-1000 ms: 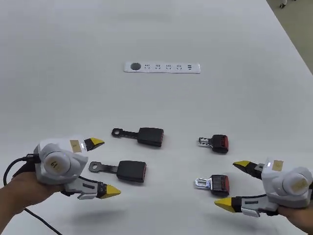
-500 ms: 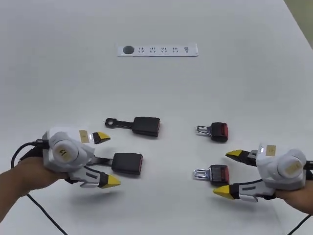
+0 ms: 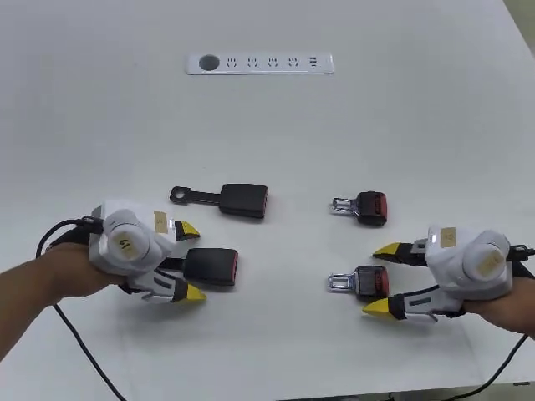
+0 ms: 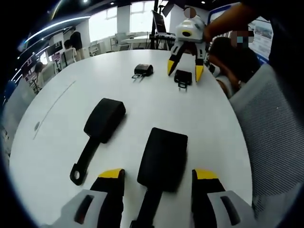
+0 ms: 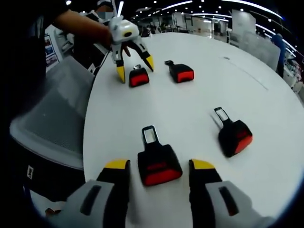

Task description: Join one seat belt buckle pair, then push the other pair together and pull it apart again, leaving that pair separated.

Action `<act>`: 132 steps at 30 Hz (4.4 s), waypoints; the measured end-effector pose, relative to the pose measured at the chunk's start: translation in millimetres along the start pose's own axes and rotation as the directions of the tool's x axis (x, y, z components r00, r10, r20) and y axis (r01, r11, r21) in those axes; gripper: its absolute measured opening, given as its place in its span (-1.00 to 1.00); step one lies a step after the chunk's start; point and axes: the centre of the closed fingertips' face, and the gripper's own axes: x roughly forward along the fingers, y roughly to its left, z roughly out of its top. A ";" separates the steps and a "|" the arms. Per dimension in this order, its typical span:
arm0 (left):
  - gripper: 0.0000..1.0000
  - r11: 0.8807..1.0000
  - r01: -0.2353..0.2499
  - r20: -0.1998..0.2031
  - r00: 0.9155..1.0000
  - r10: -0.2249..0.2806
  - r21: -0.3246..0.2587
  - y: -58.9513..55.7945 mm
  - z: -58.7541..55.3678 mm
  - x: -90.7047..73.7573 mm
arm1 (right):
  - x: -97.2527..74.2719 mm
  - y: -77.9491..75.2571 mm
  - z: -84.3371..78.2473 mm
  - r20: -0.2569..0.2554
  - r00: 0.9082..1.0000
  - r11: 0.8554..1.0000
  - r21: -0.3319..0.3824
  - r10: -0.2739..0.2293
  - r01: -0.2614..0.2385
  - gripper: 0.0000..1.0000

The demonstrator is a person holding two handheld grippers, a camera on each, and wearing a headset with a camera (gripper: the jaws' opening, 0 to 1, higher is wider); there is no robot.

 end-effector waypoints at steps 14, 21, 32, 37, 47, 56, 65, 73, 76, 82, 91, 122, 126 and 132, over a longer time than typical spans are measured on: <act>-0.16 0.996 0.021 0.005 1.000 -0.021 0.085 -3.1 4.1 1.3 | 0.4 -1.5 -6.4 -0.053 0.999 0.997 -0.080 0.005 -0.009 -0.10; -0.30 0.992 0.028 0.003 1.000 -0.028 0.121 -3.8 4.3 1.3 | 0.0 -3.9 -7.5 -0.064 0.998 0.994 -0.112 -0.011 0.004 -0.25; -0.31 0.991 0.036 0.001 0.999 -0.037 0.130 -4.3 4.7 1.2 | -0.9 -4.4 -7.3 -0.077 0.997 0.993 -0.117 -0.020 0.011 -0.27; -0.31 0.991 0.038 0.008 0.999 -0.040 0.125 -3.6 4.1 1.2 | -0.2 -4.5 -6.3 -0.075 0.997 0.993 -0.116 -0.019 0.010 -0.28; -0.31 0.992 0.037 0.009 0.999 -0.038 0.122 -3.5 4.6 0.9 | 8.2 -4.3 4.8 -0.053 0.998 0.995 -0.098 -0.017 0.012 -0.28; -0.31 0.993 0.034 0.017 0.999 -0.036 0.115 -3.7 4.4 0.9 | 18.7 -1.7 18.6 -0.029 0.999 0.995 -0.097 -0.015 0.012 -0.28; -0.30 0.994 0.028 0.018 0.999 -0.030 0.104 -3.1 3.8 0.7 | 33.8 3.8 37.1 0.012 1.000 0.996 -0.091 -0.010 0.011 -0.28; -0.30 0.995 0.022 0.020 1.000 -0.024 0.095 -2.9 3.9 0.7 | 44.6 7.6 50.6 0.035 0.999 0.997 -0.075 -0.015 0.017 -0.27; -0.30 0.995 0.020 0.016 1.000 -0.022 0.096 -2.9 3.8 0.7 | 50.8 10.5 58.0 0.042 0.999 0.997 -0.077 -0.014 0.017 -0.27; -0.30 0.995 0.019 0.012 1.000 -0.020 0.095 -3.1 4.1 0.5 | 63.1 16.3 72.6 0.052 0.999 0.996 -0.087 -0.014 0.018 -0.27; -0.30 0.995 0.016 0.005 1.000 -0.017 0.093 -3.0 4.2 0.8 | 76.9 18.7 89.2 0.045 0.998 0.995 -0.092 -0.037 0.041 -0.27; -0.33 0.995 0.026 -0.017 1.000 -0.025 0.099 -3.9 4.5 2.0 | 98.1 26.1 114.1 0.036 0.999 0.992 -0.127 0.009 -0.004 -0.31; -0.33 0.995 0.028 -0.012 1.000 -0.027 0.098 -3.6 4.4 1.8 | 102.1 26.3 117.9 0.032 0.999 0.991 -0.137 0.009 -0.004 -0.32; -0.34 0.994 0.028 -0.023 0.999 -0.026 0.105 -4.2 4.2 1.8 | 110.9 29.8 128.0 0.032 0.999 0.992 -0.123 0.004 0.000 -0.32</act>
